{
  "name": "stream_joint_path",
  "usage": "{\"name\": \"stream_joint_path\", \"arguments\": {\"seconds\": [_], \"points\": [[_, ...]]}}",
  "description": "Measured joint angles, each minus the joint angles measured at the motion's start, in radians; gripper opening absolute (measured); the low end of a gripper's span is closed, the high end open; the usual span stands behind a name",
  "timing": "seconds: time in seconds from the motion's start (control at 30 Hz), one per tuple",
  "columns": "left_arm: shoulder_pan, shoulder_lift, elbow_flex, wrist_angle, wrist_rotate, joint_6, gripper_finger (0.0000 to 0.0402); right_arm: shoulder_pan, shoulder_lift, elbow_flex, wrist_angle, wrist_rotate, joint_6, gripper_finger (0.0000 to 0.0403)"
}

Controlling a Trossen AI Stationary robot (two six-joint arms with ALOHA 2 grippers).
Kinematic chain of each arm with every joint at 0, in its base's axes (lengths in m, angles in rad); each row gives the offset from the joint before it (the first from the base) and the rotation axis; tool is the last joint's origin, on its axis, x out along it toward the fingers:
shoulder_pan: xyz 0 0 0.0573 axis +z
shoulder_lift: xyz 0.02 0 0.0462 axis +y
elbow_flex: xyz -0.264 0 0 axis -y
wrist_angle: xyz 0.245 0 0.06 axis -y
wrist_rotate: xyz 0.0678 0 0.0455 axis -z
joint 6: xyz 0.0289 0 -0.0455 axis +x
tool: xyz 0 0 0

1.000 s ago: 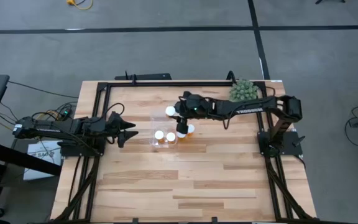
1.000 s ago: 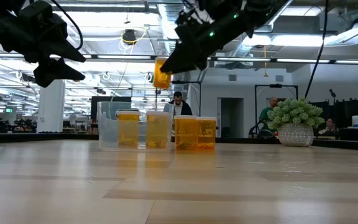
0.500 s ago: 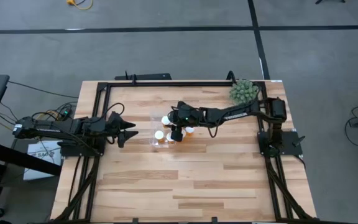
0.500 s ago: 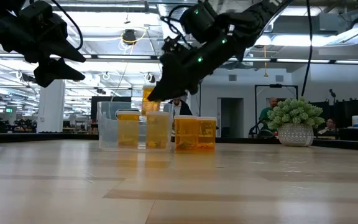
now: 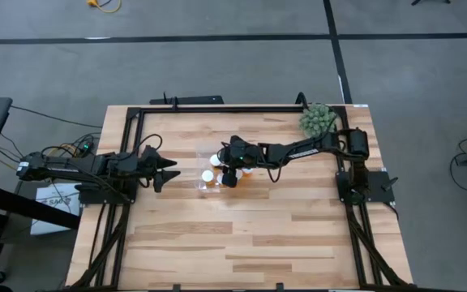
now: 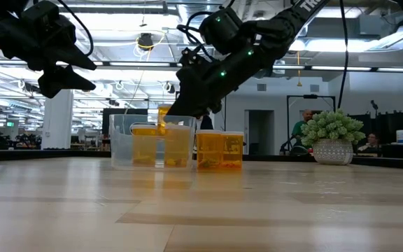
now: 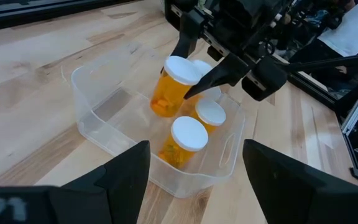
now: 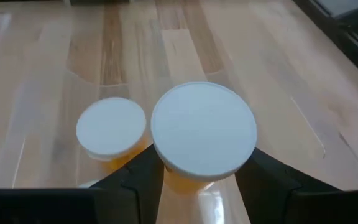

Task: Pick and place pill bottles into a basket
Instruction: Put the orange pill bottle into the transparent container

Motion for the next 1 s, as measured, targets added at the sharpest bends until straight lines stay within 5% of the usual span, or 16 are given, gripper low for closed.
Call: {"name": "stream_joint_path", "arguments": {"seconds": [1.0], "points": [[0.000, 0.000, 0.000, 0.001, 0.002, -0.007, 0.0247, 0.025, 0.000, 0.000, -0.042, 0.002, 0.009, 0.0168]]}}
